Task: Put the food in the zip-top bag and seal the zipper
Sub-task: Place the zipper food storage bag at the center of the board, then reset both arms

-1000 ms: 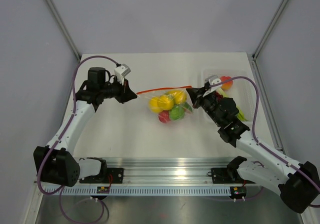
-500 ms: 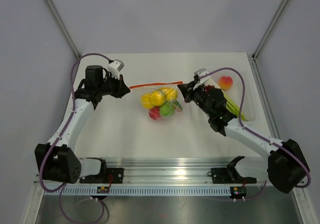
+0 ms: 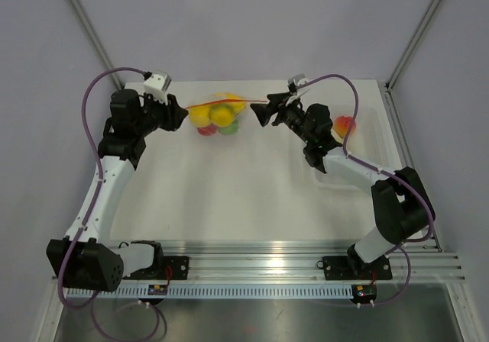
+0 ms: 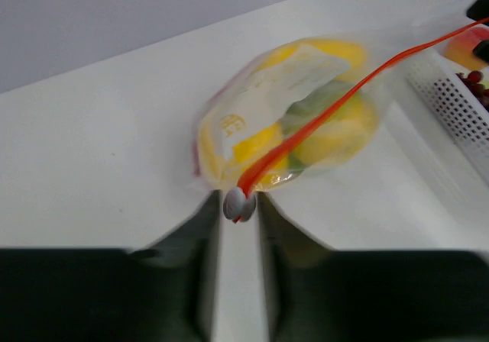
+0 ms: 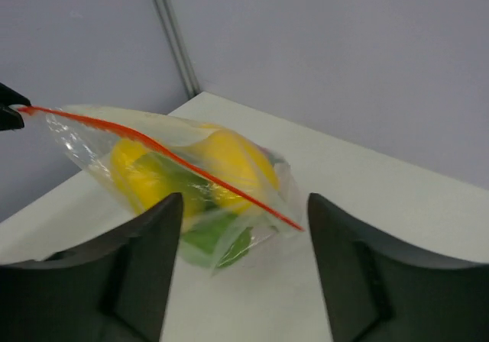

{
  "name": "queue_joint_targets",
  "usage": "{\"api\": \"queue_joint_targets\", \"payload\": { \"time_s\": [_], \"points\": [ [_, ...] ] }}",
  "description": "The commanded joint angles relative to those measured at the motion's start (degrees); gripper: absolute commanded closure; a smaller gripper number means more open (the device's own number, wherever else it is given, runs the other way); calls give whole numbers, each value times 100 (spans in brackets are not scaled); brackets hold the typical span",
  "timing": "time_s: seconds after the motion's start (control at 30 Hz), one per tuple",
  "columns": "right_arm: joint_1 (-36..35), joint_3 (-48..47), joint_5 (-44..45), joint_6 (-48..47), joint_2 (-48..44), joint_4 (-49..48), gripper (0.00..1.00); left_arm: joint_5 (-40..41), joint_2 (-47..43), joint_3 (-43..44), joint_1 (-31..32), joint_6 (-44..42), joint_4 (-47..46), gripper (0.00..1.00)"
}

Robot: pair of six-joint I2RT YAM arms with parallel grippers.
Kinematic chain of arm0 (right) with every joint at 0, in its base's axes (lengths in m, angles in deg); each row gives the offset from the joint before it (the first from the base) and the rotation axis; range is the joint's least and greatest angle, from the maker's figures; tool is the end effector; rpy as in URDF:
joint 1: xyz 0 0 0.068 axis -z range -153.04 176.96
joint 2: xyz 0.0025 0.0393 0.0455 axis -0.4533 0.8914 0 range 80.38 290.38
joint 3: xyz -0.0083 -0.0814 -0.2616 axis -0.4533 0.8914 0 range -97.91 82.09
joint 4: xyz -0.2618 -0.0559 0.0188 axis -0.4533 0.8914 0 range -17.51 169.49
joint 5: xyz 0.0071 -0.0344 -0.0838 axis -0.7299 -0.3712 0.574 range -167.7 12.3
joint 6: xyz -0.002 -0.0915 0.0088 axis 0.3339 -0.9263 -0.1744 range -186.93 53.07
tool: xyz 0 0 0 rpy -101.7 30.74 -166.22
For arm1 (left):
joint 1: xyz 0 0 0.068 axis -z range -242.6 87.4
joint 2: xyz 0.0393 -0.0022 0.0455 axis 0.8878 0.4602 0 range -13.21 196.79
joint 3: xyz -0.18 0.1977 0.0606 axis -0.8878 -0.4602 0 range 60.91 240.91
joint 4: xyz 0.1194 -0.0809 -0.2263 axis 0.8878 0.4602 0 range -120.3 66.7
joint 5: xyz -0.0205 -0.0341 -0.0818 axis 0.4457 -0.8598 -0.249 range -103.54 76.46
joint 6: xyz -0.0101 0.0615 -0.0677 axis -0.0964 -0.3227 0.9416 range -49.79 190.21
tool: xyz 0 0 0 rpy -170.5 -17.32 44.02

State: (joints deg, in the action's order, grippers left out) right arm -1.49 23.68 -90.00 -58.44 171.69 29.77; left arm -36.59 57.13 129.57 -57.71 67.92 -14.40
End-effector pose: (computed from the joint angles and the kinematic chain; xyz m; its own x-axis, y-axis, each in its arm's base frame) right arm 0.3634 0.2170 0.3185 0.0526 0.1925 -0.9799 -0.6649 0.7389 0.1095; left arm 0.3238 -0.0602 0.3707 -0.2828 0.0611 -0.9572 0.4620 0.8833 -0.0801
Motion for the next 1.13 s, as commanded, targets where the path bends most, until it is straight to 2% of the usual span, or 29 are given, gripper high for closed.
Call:
{"api": "queue_joint_targets", "payload": {
  "time_s": [0.0,0.03,0.07,0.1,0.17,0.2,0.27,0.3,0.37,0.4,0.43,0.5,0.57,0.67,0.9,1.1],
  "points": [
    [15,522,-397,416,-227,-352,13,-726,-810,-746,-31,-18,-209,50],
    [15,794,-301,477,-323,-264,8,-849,-925,-862,-31,113,-262,40],
    [6,892,-204,530,-568,-141,4,-833,-1022,-933,-31,436,-324,17],
    [6,971,75,548,-727,269,1,-815,-1180,-942,-31,518,-316,14],
    [6,946,314,592,-1243,911,0,-675,-1286,-873,-31,754,-272,1],
    [6,833,455,627,-1395,1846,1,-588,-1365,-820,-31,860,-193,1],
    [15,105,1121,724,-1676,3114,1,-412,-1427,-653,-31,1167,-131,1],
    [-3,-203,1707,768,-1704,4452,1,-341,-1453,-609,-31,1299,-79,1],
    [6,-950,2360,821,-1739,5506,0,-270,-1497,-503,-31,1589,-35,1],
    [15,-1127,3068,951,-1757,6329,1,-383,-1515,-494,-31,1808,-17,1],
    [6,-1363,3467,1040,-1765,6694,1,-698,-1541,-512,-31,1932,-17,1],
    [6,-1436,4597,1459,-1906,7527,1,-981,-1550,-687,-23,2441,-113,1],
    [15,-1340,5086,1855,-2107,7970,1,-1096,-1559,-923,38,2767,-140,1],
    [6,-1094,5439,2164,-2424,8761,0,-799,-1742,-1205,231,2628,18,1],
    [15,-190,5615,2438,-3347,9150,1,-148,-2052,-1233,250,2294,431,1],
    [15,119,5712,2693,-3901,9185,0,-60,-1946,-1092,250,2223,633,1]
  ]
}}
